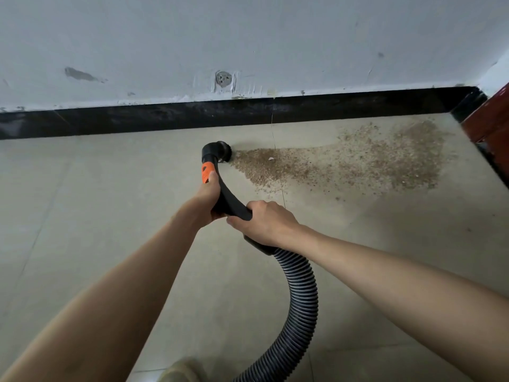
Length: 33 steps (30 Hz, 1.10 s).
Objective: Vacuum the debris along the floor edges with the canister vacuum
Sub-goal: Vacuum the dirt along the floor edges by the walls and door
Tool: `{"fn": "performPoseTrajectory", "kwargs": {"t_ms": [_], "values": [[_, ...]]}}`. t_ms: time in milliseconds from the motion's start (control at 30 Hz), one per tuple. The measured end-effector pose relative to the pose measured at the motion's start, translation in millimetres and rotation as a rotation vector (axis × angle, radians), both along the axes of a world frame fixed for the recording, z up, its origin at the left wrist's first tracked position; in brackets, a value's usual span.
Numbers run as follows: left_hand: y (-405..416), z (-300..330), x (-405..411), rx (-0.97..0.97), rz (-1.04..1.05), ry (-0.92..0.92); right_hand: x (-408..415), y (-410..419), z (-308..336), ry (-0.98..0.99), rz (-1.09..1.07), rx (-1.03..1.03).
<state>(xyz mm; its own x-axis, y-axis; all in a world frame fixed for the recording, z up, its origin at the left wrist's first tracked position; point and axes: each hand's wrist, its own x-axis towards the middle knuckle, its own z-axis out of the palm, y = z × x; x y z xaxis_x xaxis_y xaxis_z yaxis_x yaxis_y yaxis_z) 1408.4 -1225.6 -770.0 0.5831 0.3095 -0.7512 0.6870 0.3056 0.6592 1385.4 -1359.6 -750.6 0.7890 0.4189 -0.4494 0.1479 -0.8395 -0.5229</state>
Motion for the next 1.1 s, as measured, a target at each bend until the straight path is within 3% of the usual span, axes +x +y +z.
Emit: {"fn": "performPoseTrajectory", "kwargs": {"t_ms": [1100], "values": [[-76, -4, 41, 0.074, -0.305, -0.031, 4, -66, -1, 0.056, -0.263, 0.080]]}}
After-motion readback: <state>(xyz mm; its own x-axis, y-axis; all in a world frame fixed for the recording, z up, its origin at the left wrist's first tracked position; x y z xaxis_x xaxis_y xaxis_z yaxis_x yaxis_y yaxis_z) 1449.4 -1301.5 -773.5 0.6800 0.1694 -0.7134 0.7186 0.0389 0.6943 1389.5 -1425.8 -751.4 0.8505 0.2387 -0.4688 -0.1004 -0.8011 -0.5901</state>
